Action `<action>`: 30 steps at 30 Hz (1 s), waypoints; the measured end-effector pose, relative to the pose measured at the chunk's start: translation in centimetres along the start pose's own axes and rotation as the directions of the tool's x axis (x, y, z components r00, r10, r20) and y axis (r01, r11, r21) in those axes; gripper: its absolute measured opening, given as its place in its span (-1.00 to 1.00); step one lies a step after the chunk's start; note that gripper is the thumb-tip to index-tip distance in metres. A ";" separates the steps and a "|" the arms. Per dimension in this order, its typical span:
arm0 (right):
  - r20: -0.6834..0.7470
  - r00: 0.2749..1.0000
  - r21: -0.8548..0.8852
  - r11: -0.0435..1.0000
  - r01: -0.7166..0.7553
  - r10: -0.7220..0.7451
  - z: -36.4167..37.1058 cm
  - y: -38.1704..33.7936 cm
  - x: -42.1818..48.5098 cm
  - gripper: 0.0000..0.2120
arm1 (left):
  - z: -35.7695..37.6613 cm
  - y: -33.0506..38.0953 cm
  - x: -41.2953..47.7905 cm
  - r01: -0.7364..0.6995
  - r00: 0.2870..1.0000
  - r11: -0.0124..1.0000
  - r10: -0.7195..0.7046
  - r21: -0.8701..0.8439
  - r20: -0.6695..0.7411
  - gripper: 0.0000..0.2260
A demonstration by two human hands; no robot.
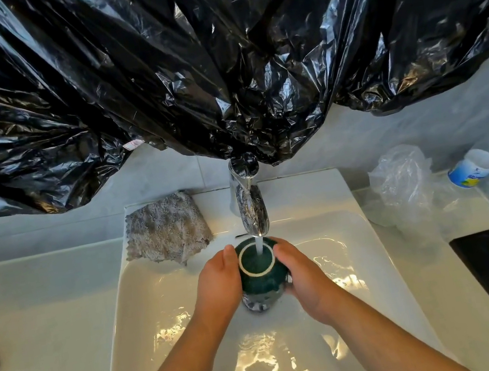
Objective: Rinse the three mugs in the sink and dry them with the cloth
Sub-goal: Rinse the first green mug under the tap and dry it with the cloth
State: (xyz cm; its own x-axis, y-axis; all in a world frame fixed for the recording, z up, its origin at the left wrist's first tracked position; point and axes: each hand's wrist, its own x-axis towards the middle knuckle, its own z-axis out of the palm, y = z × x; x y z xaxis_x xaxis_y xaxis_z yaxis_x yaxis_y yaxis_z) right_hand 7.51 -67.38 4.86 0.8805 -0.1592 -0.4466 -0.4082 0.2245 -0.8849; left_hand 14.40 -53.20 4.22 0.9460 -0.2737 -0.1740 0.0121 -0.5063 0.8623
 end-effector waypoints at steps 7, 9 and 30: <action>-0.144 0.988 -0.119 0.992 0.036 -0.053 1.9 -0.8 0.4 -0.48 | -0.1 -0.3 -0.7 -0.021 0.998 0.995 0.026 0.098 -0.054 -0.59; -0.227 0.971 -0.134 0.990 0.042 -0.072 2.6 -1.0 0.7 -0.65 | 0.0 -0.3 -0.9 -0.016 0.997 0.997 0.021 0.081 -0.068 -0.59; -0.034 0.998 -0.087 0.994 -0.063 0.060 1.1 -1.5 0.0 -0.81 | -0.9 0.6 0.1 0.179 0.981 0.982 -0.183 0.067 0.064 -0.49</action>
State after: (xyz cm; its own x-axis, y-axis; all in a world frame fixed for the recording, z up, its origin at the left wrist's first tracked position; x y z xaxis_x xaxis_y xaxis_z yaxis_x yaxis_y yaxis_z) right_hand 8.38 -66.70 6.32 0.8456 -0.1781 -0.5033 -0.4823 0.1494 -0.8632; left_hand 14.80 -52.78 5.18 0.9051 -0.2280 -0.3588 0.1594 -0.6005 0.7836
